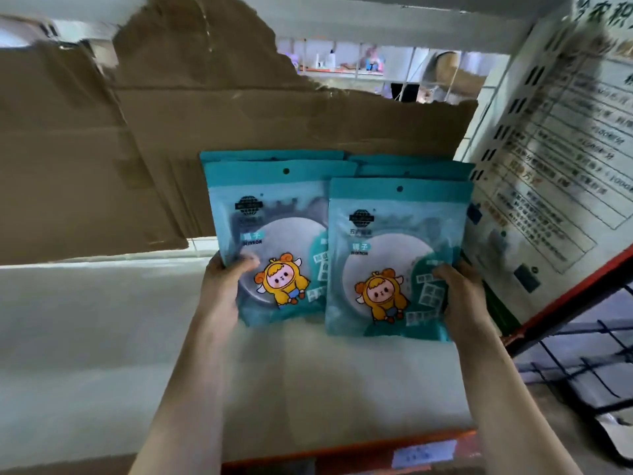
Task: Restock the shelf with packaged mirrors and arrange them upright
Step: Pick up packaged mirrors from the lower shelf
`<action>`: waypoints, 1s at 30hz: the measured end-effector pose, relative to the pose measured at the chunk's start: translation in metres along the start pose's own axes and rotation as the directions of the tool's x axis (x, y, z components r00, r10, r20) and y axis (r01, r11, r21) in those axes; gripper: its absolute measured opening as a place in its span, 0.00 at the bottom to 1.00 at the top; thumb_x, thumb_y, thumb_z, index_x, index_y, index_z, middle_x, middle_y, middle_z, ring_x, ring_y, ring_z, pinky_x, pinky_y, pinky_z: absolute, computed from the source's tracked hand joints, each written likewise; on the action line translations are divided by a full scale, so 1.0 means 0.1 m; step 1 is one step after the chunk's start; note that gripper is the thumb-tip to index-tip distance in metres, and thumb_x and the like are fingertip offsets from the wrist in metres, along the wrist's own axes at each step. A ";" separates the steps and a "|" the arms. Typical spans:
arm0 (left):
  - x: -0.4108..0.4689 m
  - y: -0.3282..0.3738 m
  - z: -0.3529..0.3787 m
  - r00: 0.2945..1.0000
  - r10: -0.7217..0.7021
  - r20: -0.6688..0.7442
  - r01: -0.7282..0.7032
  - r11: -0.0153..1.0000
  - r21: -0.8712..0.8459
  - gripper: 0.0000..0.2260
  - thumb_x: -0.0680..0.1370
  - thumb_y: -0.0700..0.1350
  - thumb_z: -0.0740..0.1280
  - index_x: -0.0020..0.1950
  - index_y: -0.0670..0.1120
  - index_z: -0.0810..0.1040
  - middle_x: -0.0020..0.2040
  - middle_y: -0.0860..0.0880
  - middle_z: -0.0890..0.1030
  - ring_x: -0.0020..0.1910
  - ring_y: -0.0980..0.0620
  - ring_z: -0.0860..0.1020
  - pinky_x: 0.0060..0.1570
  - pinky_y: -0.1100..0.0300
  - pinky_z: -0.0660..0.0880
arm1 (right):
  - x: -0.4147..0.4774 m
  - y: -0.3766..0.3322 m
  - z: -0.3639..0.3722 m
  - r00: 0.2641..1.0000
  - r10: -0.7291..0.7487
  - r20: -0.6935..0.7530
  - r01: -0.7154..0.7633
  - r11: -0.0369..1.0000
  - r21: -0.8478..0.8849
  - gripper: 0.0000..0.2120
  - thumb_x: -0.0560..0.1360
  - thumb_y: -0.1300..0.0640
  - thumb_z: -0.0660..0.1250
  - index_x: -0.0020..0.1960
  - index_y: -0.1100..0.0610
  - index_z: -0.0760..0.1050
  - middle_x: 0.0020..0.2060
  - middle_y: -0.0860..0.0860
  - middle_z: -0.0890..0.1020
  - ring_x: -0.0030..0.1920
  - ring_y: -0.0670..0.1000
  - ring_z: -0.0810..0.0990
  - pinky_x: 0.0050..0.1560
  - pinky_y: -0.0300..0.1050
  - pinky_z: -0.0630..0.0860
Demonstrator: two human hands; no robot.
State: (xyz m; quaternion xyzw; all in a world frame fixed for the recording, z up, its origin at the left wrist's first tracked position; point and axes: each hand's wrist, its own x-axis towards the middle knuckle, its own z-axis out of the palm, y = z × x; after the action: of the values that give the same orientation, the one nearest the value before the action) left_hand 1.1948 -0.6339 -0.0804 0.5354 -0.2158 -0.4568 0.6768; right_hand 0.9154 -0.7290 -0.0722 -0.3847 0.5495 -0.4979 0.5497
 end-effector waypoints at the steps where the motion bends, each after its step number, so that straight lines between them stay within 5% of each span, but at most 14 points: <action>1: 0.03 0.01 0.01 1.000 0.008 0.028 -0.008 1.000 -0.008 0.17 0.63 0.40 0.68 0.52 0.41 0.77 0.49 0.39 0.81 0.48 0.36 0.81 0.43 0.34 0.77 | 0.08 -0.04 0.01 0.999 -0.025 0.026 0.026 0.999 -0.028 0.08 0.76 0.64 0.61 0.44 0.54 0.75 0.32 0.51 0.81 0.29 0.48 0.80 0.33 0.44 0.76; 7: 0.25 0.02 0.10 0.993 0.111 0.043 -0.109 0.993 -0.055 0.13 0.64 0.34 0.71 0.47 0.42 0.78 0.40 0.47 0.84 0.39 0.45 0.83 0.36 0.51 0.81 | 0.51 -0.21 0.09 0.988 -0.111 0.110 0.125 0.984 -0.127 0.12 0.74 0.67 0.64 0.46 0.50 0.76 0.42 0.51 0.82 0.40 0.51 0.83 0.42 0.48 0.79; 10: 0.32 -0.08 0.09 0.973 0.187 -0.138 -0.168 0.976 0.136 0.10 0.68 0.34 0.73 0.45 0.45 0.78 0.39 0.48 0.83 0.37 0.49 0.83 0.35 0.54 0.79 | 0.67 -0.16 0.11 0.974 -0.172 0.149 0.208 0.937 -0.280 0.17 0.72 0.68 0.68 0.57 0.53 0.73 0.55 0.55 0.80 0.54 0.56 0.80 0.55 0.54 0.77; 15: 0.35 -0.20 0.16 0.809 0.463 -0.361 -0.221 0.809 0.544 0.20 0.68 0.44 0.76 0.55 0.46 0.71 0.48 0.49 0.79 0.45 0.51 0.79 0.42 0.67 0.74 | 0.71 -0.03 0.25 0.952 -0.303 0.039 0.295 0.878 -0.377 0.30 0.68 0.66 0.70 0.67 0.56 0.65 0.58 0.57 0.76 0.55 0.55 0.78 0.52 0.50 0.77; 19: 0.36 -0.26 0.21 0.775 0.542 -0.325 -0.181 0.684 0.707 0.35 0.68 0.47 0.76 0.71 0.46 0.64 0.66 0.44 0.72 0.63 0.45 0.72 0.60 0.51 0.73 | 0.66 0.09 0.29 0.931 -0.357 -0.073 0.286 0.840 -0.461 0.40 0.67 0.65 0.74 0.73 0.55 0.57 0.69 0.58 0.65 0.67 0.57 0.68 0.58 0.43 0.69; 23: 0.30 -0.25 0.30 0.792 0.545 -0.277 -0.086 0.548 0.832 0.42 0.69 0.46 0.76 0.76 0.46 0.55 0.67 0.40 0.68 0.66 0.41 0.67 0.59 0.47 0.69 | 0.63 0.18 0.32 0.886 -0.463 -0.035 0.351 0.717 -0.602 0.52 0.65 0.59 0.77 0.77 0.50 0.46 0.74 0.59 0.52 0.75 0.60 0.52 0.73 0.60 0.57; 26: 0.26 -0.26 0.31 0.863 0.421 -0.279 -0.025 0.587 0.809 0.47 0.68 0.47 0.77 0.77 0.50 0.49 0.68 0.40 0.65 0.67 0.40 0.67 0.59 0.45 0.70 | 0.55 0.23 0.35 0.874 -0.487 0.005 0.351 0.623 -0.700 0.52 0.66 0.56 0.77 0.77 0.53 0.46 0.75 0.62 0.51 0.74 0.63 0.51 0.71 0.66 0.57; 30: 0.21 -0.24 0.31 0.903 0.346 -0.256 0.012 0.573 0.819 0.50 0.67 0.47 0.77 0.77 0.50 0.45 0.69 0.39 0.64 0.68 0.39 0.66 0.61 0.45 0.68 | 0.36 0.26 0.41 0.825 -0.555 0.101 0.413 0.472 -0.778 0.46 0.67 0.56 0.76 0.76 0.58 0.52 0.74 0.64 0.55 0.73 0.66 0.53 0.72 0.60 0.50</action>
State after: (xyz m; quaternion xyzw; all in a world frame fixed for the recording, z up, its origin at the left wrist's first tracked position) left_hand 1.1717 -0.6684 -0.0960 0.8383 -0.3104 -0.1259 0.4302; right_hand 0.9555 -0.7639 -0.1012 -0.6785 0.6189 -0.3776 0.1179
